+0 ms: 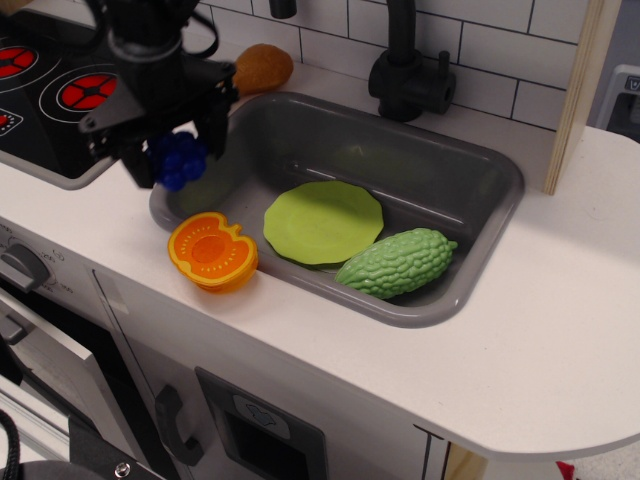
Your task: Put blueberries on plate sink
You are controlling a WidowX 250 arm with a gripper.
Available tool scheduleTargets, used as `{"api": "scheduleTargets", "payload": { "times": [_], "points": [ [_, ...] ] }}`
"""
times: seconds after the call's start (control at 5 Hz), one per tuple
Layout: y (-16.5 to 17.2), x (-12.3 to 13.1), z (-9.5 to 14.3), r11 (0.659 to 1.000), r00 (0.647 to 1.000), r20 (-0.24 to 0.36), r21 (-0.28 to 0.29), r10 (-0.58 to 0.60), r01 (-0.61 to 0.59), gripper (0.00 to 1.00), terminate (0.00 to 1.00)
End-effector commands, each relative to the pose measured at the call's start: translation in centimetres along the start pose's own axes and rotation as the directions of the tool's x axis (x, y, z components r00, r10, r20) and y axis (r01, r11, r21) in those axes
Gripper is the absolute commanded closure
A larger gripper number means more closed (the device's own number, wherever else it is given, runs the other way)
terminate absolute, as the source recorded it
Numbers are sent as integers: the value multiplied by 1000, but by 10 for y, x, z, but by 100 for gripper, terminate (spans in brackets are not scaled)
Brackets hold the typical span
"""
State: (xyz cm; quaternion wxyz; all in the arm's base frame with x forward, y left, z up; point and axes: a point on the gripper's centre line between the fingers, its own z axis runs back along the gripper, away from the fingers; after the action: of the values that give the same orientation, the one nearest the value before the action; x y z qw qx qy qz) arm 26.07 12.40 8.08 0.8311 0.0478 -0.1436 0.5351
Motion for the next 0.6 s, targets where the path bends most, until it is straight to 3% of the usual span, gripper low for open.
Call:
{"api": "scheduleTargets", "payload": {
  "times": [0.0, 0.4],
  "points": [
    [-49, -10, 2, 1000, 998, 57, -20, 8, -7, 100, 0],
    [-77, -35, -16, 997, 999, 46, -71, -13, 16, 100, 0]
  ]
}}
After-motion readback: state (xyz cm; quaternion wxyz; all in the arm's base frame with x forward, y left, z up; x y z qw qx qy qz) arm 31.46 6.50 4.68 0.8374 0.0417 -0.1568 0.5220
